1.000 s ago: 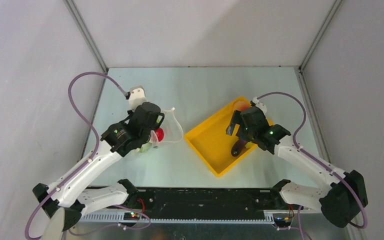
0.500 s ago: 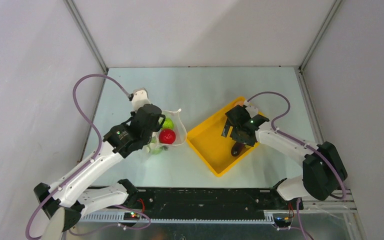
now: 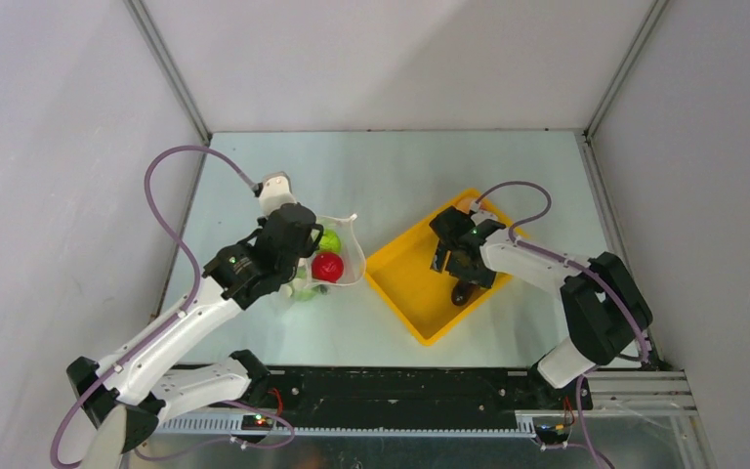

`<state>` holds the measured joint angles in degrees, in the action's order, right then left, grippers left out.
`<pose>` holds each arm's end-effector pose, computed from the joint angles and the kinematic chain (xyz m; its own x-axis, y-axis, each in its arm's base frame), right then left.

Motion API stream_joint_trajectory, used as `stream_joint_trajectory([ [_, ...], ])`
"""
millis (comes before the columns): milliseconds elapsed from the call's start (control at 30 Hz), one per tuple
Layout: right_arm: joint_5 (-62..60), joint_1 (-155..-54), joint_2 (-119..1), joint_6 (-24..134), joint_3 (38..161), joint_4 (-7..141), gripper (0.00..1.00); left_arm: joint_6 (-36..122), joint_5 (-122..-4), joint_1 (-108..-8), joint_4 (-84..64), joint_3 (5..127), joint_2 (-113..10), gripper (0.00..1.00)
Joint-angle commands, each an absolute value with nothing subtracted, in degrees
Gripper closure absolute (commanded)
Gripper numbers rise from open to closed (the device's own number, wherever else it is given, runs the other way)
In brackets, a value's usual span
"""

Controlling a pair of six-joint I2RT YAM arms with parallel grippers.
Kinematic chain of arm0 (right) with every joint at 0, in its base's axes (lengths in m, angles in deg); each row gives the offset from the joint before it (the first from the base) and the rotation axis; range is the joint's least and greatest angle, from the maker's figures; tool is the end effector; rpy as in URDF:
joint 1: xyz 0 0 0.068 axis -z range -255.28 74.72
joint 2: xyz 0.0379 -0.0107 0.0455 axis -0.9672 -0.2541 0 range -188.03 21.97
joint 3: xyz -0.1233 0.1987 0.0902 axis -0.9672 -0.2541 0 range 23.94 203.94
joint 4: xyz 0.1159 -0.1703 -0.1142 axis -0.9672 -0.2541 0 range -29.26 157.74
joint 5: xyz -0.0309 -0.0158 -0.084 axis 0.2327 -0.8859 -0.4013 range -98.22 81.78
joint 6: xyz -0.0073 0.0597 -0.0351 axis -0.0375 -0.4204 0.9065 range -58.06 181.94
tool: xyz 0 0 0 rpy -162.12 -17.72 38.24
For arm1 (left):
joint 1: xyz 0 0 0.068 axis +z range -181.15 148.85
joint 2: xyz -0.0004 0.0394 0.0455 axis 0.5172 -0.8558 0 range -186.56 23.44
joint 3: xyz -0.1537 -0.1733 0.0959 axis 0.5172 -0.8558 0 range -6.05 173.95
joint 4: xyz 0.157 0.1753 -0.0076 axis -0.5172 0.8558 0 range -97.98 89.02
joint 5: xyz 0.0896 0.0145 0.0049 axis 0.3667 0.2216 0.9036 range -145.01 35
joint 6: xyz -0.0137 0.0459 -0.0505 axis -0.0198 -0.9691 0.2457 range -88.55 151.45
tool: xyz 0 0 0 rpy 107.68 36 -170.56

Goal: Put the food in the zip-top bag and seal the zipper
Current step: Pick up the fake vegetable from the bin.

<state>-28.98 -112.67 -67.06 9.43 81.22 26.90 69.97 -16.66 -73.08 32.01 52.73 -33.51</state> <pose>0.2267 0.1481 0.1701 -0.8451 0.2880 -0.4503 0.3073 0.9511 0.0315 0.1698 -0.1053 0.3093 -0.4600 -0.2434 -0.8539 -0.1601 0.9687 -0.1899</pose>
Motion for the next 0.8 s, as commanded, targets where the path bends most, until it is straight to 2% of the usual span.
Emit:
stream_joint_trajectory([
  [0,-30.8,-111.8,-70.5,7.9,83.4,28.1,0.04,69.2,-16.6,-72.9,29.5,52.0,-31.9,1.0],
  [300,-31.7,-111.2,-74.4,8.1,83.4,32.5,0.13,69.2,-16.4,-73.0,29.7,51.8,-30.9,1.0],
  [433,-31.8,-111.0,-75.3,8.3,83.4,32.4,0.21,69.2,-16.3,-73.0,29.8,51.8,-30.9,1.0],
  [633,-31.6,-111.2,-74.3,8.6,83.4,31.7,0.53,68.9,-16.8,-73.0,29.8,52.2,-30.3,1.0],
  [767,-30.7,-111.7,-73.3,8.6,83.4,32.1,0.62,68.7,-16.8,-73.0,29.6,52.0,-30.0,1.0],
])
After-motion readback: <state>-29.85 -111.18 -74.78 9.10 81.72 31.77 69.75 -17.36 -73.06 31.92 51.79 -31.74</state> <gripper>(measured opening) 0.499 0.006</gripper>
